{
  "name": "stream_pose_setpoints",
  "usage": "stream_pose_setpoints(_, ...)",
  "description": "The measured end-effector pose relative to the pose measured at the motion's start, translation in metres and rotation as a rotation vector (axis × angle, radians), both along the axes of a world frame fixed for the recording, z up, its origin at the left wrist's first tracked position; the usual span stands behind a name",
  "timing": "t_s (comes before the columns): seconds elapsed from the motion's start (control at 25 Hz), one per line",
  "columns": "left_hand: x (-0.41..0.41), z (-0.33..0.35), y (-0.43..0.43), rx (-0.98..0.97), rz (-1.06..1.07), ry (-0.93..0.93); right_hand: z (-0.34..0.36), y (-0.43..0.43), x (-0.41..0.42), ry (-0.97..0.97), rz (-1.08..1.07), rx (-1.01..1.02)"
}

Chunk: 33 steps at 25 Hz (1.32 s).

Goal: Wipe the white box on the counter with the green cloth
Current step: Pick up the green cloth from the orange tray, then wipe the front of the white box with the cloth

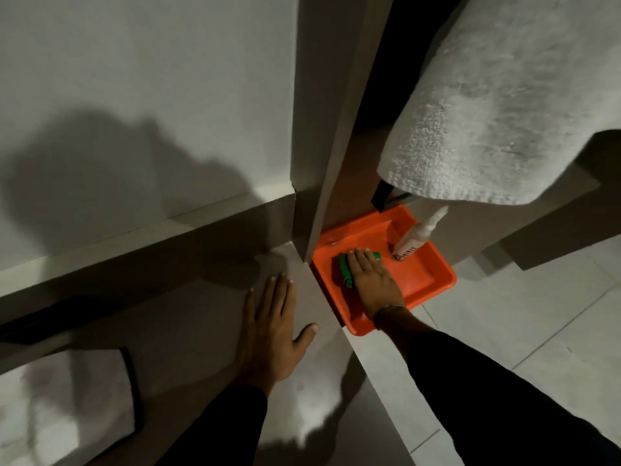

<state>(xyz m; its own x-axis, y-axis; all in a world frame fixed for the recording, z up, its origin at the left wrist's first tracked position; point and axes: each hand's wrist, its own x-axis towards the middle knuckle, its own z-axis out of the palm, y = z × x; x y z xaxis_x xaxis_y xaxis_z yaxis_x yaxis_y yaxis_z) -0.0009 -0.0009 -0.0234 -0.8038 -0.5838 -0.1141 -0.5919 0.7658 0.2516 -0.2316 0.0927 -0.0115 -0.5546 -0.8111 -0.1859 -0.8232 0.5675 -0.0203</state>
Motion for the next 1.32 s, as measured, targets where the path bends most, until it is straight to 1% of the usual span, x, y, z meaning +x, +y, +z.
stream_pose_setpoints(0.12,0.008,0.019,0.000,-0.009,-0.047,-0.020,0.051,0.026,0.032,0.063,-0.023,-0.100)
stream_pose_setpoints(0.24,0.040,0.070,0.019,0.022,-0.058,0.031,0.087,0.050,0.079,-0.022,-0.025,-0.159)
stream_pose_setpoints(0.32,0.086,0.111,0.035,0.031,0.020,0.200,0.102,0.059,0.125,-0.122,-0.035,-0.233)
stream_pose_setpoints(0.44,0.173,0.160,0.042,0.161,0.171,0.478,0.112,0.058,0.194,-0.234,-0.013,-0.354)
stream_pose_setpoints(0.56,0.266,0.163,0.029,0.267,0.369,0.755,0.119,0.035,0.250,-0.297,0.017,-0.403)
stream_pose_setpoints(0.64,0.315,0.147,0.009,0.379,0.569,0.855,0.130,0.012,0.283,-0.318,0.068,-0.423)
stream_pose_setpoints(0.72,0.339,0.140,-0.013,0.498,0.704,0.823,0.145,-0.015,0.312,-0.325,0.127,-0.444)
stream_pose_setpoints(0.76,0.344,0.136,-0.024,0.536,0.696,0.783,0.151,-0.029,0.324,-0.320,0.155,-0.445)
stream_pose_setpoints(0.84,0.346,0.129,-0.045,0.600,0.596,0.728,0.163,-0.055,0.342,-0.304,0.202,-0.441)
stream_pose_setpoints(1.0,0.348,0.110,-0.071,0.740,0.493,0.706,0.173,-0.098,0.371,-0.251,0.289,-0.398)
stream_pose_setpoints(1.08,0.346,0.107,-0.074,0.765,0.435,0.707,0.173,-0.111,0.381,-0.247,0.320,-0.360)
stream_pose_setpoints(1.2,0.337,0.099,-0.078,0.838,0.408,0.759,0.170,-0.119,0.389,-0.237,0.318,-0.308)
stream_pose_setpoints(1.32,0.330,0.086,-0.084,0.869,0.459,0.757,0.167,-0.120,0.395,-0.236,0.296,-0.268)
